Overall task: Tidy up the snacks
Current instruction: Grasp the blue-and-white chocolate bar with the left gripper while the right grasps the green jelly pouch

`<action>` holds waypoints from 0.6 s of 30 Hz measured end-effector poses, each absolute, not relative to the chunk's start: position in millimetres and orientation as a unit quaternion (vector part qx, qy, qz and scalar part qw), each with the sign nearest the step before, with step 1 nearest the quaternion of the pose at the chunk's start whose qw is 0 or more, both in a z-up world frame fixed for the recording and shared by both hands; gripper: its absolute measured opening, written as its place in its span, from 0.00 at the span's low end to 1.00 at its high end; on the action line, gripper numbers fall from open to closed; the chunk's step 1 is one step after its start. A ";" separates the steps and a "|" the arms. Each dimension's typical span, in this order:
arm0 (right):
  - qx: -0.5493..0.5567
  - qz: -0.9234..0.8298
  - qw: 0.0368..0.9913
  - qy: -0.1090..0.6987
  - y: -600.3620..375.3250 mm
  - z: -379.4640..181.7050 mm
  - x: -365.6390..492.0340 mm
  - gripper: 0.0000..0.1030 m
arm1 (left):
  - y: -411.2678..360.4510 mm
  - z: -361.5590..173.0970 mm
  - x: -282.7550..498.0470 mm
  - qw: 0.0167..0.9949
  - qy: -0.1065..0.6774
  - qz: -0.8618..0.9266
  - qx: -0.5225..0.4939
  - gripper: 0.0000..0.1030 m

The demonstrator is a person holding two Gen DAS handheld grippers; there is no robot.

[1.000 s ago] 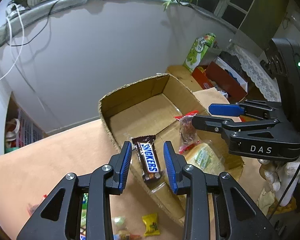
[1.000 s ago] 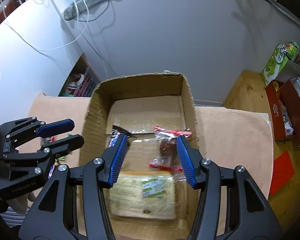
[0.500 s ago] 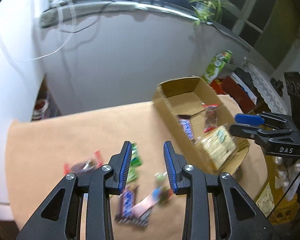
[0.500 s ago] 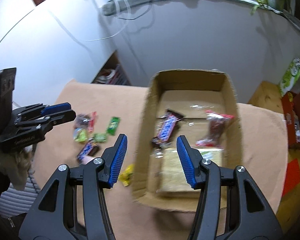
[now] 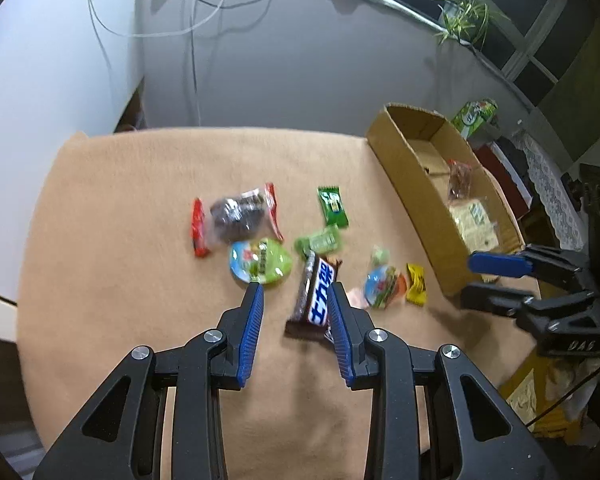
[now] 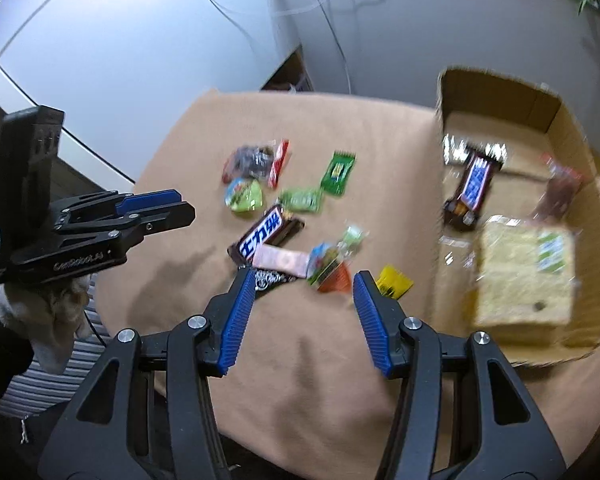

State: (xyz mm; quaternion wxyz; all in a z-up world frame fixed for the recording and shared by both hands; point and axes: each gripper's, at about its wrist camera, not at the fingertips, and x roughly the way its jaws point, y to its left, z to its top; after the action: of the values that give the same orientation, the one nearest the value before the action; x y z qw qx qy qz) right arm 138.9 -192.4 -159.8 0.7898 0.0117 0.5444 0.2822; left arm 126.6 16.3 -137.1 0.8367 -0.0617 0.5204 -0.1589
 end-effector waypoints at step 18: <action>0.001 0.213 0.770 0.602 -165.0 -218.7 166.0 0.45 | -6.5 -180.1 143.4 0.817 0.546 -0.179 -0.047 0.30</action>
State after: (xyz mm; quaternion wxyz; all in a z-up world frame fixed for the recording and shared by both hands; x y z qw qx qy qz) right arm 166.0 -165.0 -218.7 0.7697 0.0009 0.6017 0.2135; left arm 143.4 -6.5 -180.1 0.8170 -0.0466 0.5462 -0.1790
